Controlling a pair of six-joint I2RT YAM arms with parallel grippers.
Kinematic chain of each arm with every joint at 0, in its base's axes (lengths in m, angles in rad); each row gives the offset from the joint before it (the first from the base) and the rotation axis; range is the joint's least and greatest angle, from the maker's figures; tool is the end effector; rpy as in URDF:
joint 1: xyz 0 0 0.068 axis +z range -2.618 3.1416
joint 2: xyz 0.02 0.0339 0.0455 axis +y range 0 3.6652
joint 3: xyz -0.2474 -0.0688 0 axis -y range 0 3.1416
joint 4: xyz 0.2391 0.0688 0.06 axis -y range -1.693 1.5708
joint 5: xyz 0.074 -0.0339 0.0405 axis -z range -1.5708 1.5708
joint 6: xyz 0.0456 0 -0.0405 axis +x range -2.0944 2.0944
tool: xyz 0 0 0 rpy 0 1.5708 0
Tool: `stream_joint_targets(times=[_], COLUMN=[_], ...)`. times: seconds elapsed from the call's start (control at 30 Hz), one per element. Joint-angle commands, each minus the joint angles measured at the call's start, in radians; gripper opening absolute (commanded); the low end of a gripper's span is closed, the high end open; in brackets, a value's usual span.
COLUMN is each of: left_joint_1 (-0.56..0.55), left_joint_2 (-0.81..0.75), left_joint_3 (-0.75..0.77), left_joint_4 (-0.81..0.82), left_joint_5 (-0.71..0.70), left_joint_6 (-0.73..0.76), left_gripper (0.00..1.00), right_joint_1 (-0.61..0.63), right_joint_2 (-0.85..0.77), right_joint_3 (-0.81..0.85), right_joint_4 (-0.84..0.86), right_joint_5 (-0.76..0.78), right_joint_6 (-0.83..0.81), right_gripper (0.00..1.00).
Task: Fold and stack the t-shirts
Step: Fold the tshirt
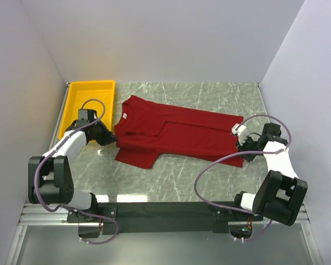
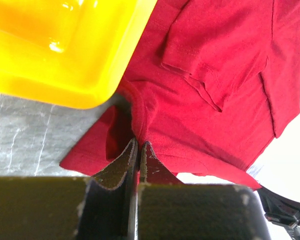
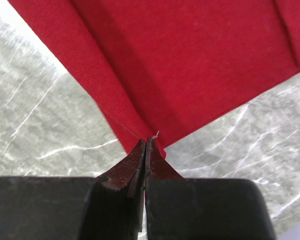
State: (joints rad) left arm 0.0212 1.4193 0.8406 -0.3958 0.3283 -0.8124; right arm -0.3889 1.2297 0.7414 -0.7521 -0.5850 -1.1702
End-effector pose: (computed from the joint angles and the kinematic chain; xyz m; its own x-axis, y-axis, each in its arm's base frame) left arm 0.2817 -0.0087 0.1806 -0.6858 -0.7019 -0.1926 -0.4898 0.6408 -0.5912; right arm 0.2065 -0.0574 0.1815 -0.4798 -0.6331 -0.6075 -0.7473 0.6576 -0.0950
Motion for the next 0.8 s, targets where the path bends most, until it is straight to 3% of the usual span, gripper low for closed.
stream_joint_targets(times=[0.0, 0.77], left_joint_1=[0.006, 0.002], left_joint_2=[0.02, 0.196], left_joint_3=[0.054, 0.179], left_joint_4=[0.054, 0.075], left_joint_5=[0.009, 0.009], left_joint_6=[0.013, 0.035], left_gripper=[0.01, 0.01], right_joint_1=[0.015, 0.047], right_joint_2=[0.022, 0.134], right_joint_3=[0.058, 0.119], right_joint_4=[0.053, 0.138], right_joint_5=[0.004, 0.03], right_joint_6=[0.033, 0.118], right_gripper=[0.01, 0.03])
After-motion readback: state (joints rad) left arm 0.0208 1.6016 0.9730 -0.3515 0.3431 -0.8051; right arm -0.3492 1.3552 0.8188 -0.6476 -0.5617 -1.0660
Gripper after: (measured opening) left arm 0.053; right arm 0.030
